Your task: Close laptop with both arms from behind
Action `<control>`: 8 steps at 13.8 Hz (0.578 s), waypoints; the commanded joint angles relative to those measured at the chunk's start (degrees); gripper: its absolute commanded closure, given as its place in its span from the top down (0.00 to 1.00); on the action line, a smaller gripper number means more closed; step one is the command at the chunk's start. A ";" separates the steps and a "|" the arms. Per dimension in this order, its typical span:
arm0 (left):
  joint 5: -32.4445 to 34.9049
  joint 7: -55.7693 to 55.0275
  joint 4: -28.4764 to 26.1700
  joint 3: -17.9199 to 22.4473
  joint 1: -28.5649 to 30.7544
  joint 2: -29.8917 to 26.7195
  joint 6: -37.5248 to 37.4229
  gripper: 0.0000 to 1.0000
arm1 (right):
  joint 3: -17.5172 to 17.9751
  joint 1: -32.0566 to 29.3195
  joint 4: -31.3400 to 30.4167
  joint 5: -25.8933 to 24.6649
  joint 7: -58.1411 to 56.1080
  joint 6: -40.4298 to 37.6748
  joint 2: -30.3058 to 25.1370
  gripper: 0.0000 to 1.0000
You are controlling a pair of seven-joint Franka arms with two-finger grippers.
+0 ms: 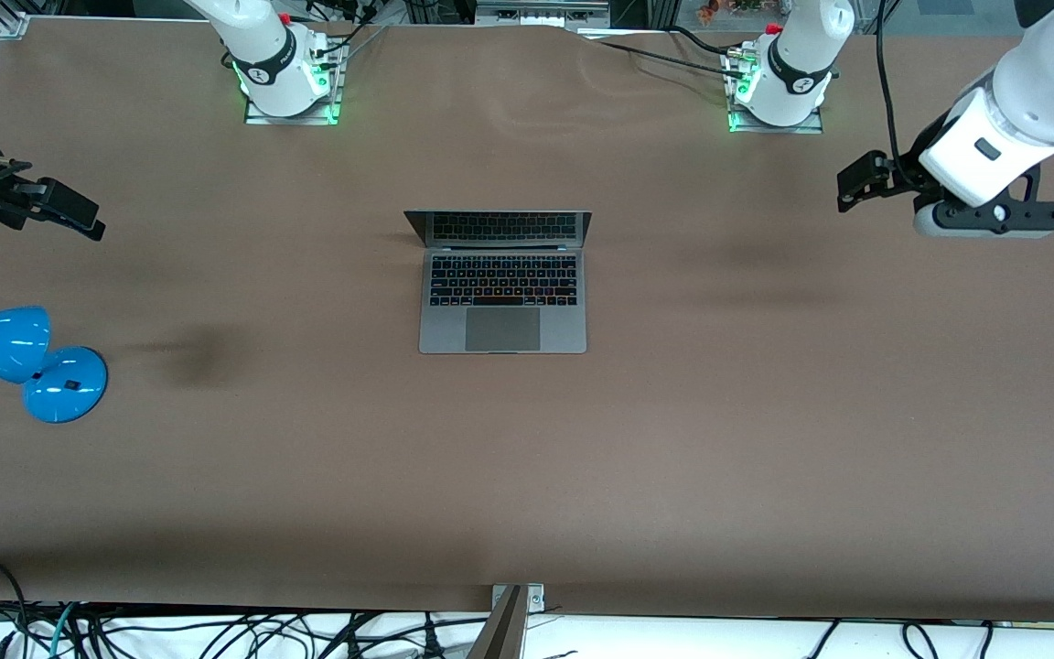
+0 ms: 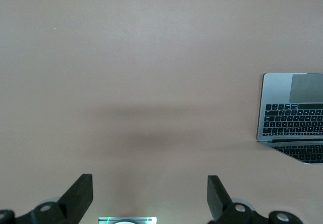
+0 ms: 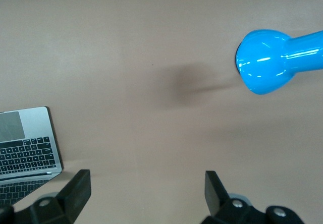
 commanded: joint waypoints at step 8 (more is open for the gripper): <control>-1.34 0.33 -1.88 0.23 0.35 -1.56 1.22 1.00 | 0.50 -0.57 -0.43 0.23 -0.76 -0.23 -0.85 1.00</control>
